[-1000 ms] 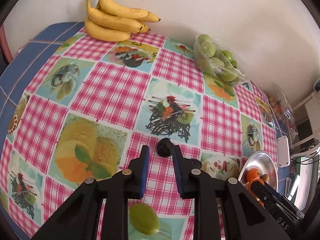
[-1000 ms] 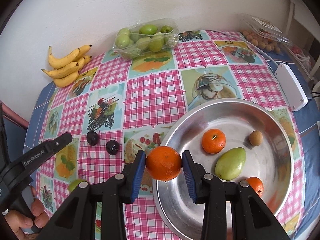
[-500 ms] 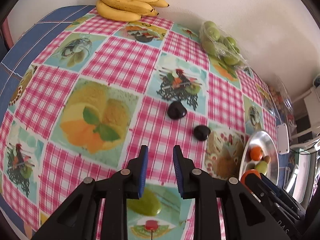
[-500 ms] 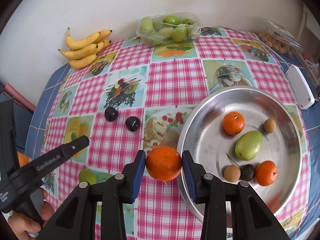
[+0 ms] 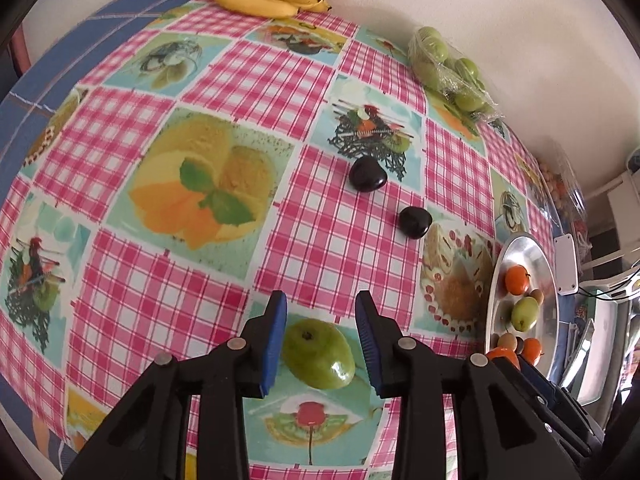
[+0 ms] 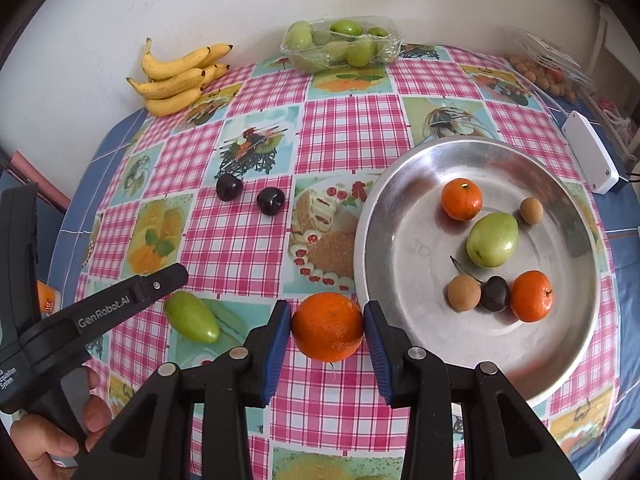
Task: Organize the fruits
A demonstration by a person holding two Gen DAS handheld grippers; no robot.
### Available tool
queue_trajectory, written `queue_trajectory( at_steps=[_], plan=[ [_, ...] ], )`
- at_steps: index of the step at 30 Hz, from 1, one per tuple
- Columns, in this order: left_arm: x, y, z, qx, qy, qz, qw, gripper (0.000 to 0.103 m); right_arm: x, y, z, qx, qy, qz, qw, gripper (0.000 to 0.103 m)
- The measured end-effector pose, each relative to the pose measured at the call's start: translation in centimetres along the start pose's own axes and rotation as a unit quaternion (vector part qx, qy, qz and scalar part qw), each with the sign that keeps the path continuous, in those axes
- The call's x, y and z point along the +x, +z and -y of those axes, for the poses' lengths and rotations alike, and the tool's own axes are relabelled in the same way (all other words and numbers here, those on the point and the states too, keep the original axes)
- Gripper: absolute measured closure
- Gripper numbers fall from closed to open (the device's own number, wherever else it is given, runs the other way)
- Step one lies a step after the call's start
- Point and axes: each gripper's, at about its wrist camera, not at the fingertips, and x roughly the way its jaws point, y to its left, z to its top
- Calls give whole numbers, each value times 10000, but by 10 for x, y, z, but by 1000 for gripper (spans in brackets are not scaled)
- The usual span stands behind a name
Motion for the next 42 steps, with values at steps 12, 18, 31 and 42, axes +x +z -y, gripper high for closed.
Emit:
queue_trajectory(
  at_steps=[12, 18, 31, 42],
  plan=[
    [11, -2, -13, -306, 216, -231, 9990, 55, 1, 3, -4, -76, -15, -1, 10000, 63],
    [15, -6, -18, -459, 102, -424, 9980, 54, 0, 3, -3, -51, 4, 4, 10000, 63],
    [22, -10, 3, -136, 180, -446, 9988, 54, -3, 4, -3, -45, 23, 35, 10000, 63],
    [27, -4, 11, 26, 325, -299, 9990, 59, -2, 3, -3, -53, 28, 23, 10000, 63]
  ],
)
